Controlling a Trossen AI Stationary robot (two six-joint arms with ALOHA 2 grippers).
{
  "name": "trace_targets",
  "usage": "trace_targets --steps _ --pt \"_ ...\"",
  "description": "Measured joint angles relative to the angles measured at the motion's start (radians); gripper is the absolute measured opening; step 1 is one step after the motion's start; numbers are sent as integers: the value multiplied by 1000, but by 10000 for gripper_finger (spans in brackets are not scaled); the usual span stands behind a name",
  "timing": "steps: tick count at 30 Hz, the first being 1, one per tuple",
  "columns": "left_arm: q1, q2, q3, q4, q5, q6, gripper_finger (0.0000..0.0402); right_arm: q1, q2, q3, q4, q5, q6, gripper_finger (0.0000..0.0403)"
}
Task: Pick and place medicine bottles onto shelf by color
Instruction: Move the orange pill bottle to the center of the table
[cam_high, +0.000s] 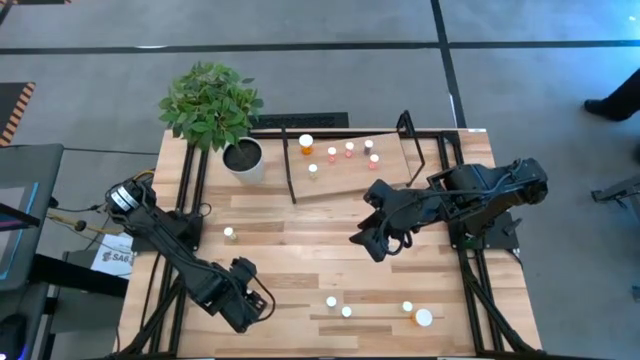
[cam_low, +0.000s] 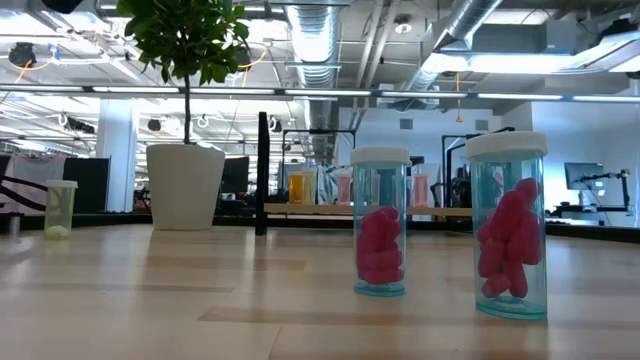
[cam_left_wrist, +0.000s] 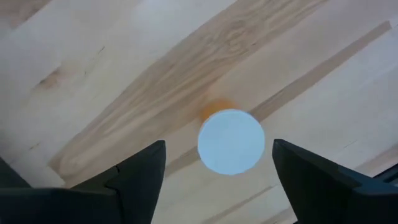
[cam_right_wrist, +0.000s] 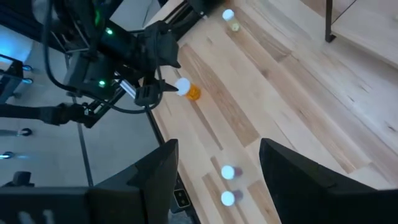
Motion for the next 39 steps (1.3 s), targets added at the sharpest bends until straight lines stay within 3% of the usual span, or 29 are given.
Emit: trace_targets --steps 28,39 --pt "30 127 -3 76 57 26 279 0 0 0 5 0 0 249" --pt "32 127 -2 87 62 24 190 0 0 0 5 0 0 249"
